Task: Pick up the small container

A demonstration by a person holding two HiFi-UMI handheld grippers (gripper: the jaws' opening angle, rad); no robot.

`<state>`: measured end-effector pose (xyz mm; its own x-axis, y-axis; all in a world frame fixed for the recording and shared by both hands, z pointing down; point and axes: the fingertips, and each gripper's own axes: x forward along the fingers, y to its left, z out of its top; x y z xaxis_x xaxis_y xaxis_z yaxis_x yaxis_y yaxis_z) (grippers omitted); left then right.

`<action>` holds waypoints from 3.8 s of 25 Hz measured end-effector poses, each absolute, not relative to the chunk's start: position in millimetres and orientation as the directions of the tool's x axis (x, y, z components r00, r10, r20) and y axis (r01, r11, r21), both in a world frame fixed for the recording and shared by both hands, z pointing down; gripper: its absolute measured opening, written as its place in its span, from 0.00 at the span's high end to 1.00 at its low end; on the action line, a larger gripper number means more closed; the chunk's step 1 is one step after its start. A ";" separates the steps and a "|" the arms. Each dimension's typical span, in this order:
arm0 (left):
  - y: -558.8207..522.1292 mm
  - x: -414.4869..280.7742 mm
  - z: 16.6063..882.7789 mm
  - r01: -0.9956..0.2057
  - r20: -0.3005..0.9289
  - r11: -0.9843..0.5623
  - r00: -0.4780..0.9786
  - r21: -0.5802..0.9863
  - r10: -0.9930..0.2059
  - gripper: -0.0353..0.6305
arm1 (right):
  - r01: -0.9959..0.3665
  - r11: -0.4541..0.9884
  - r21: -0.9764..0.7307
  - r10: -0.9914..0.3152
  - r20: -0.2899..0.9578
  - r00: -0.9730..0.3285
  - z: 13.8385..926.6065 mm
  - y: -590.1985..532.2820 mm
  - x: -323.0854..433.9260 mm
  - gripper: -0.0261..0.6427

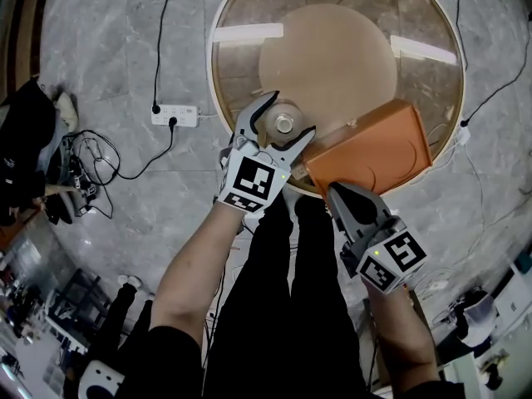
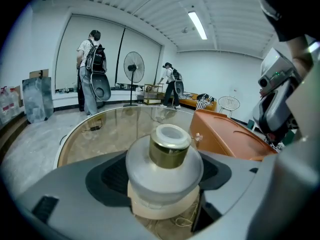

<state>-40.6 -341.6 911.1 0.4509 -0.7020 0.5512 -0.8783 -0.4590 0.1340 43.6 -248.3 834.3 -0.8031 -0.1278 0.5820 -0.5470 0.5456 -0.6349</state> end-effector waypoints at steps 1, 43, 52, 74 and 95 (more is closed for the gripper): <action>-343.4 -40.3 913.2 -0.877 0.550 -0.463 0.451 0.128 -0.703 0.39 | -0.546 0.543 -0.638 -0.126 0.581 -0.804 838.1 -247.5 42.6 0.94; -290.0 -40.7 560.6 -0.896 0.573 -0.439 0.399 0.075 -0.716 0.42 | -0.506 0.683 -0.527 -0.272 0.460 -0.845 530.5 -239.5 30.9 0.94; -270.9 -68.1 439.2 -0.906 0.547 -0.424 0.365 0.020 -0.753 0.42 | -0.522 0.742 -0.420 -0.356 0.413 -0.838 456.8 -228.7 37.8 0.94; -169.2 -64.9 326.1 -0.885 0.468 -0.464 0.427 0.040 -0.774 0.43 | -0.510 0.787 -0.346 -0.430 0.284 -0.857 322.6 -159.6 44.5 0.94; -205.7 -2.2 312.5 -0.953 0.482 -0.300 0.282 0.040 -0.830 0.43 | -0.463 0.838 -0.287 -0.459 0.084 -0.884 266.7 -240.3 162.9 0.94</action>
